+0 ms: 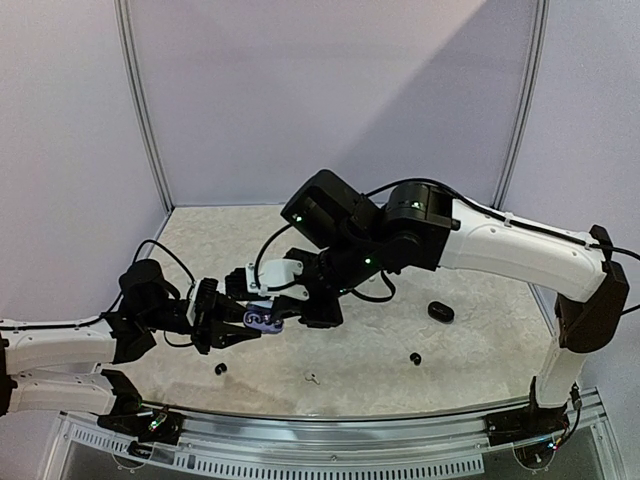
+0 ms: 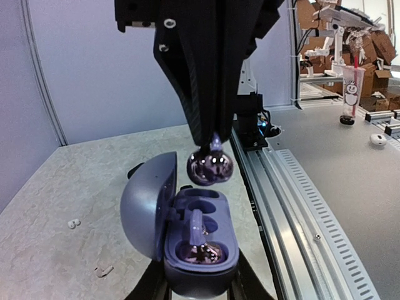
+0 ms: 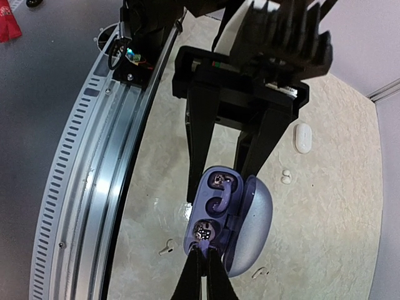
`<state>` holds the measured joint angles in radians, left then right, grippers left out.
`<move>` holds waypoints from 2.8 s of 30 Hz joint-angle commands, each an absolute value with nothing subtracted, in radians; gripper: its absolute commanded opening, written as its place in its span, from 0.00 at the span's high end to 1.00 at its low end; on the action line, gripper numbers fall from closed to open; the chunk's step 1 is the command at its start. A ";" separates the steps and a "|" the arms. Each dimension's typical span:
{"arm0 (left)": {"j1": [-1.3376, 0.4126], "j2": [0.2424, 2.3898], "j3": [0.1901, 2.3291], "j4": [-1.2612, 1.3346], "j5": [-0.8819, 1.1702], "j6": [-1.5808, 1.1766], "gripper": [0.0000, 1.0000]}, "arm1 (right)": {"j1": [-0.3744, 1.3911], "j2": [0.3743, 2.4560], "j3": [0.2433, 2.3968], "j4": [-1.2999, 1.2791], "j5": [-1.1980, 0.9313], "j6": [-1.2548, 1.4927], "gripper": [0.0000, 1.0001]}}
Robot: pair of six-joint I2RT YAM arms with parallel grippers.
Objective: Insert the wireless bluetooth earbuds into the charging case
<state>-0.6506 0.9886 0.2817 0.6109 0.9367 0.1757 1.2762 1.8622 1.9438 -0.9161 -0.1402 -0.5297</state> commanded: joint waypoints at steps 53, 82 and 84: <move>-0.683 0.980 0.269 0.672 0.934 0.184 1.00 | 1.282 1.984 1.917 -0.926 0.108 -0.533 0.89; -0.682 0.976 0.267 0.643 0.851 0.195 1.00 | 1.236 1.798 1.862 -0.576 0.228 -0.310 0.72; -0.683 0.973 0.264 0.643 0.834 0.222 1.00 | 1.234 1.855 1.909 -0.629 0.273 -0.307 0.74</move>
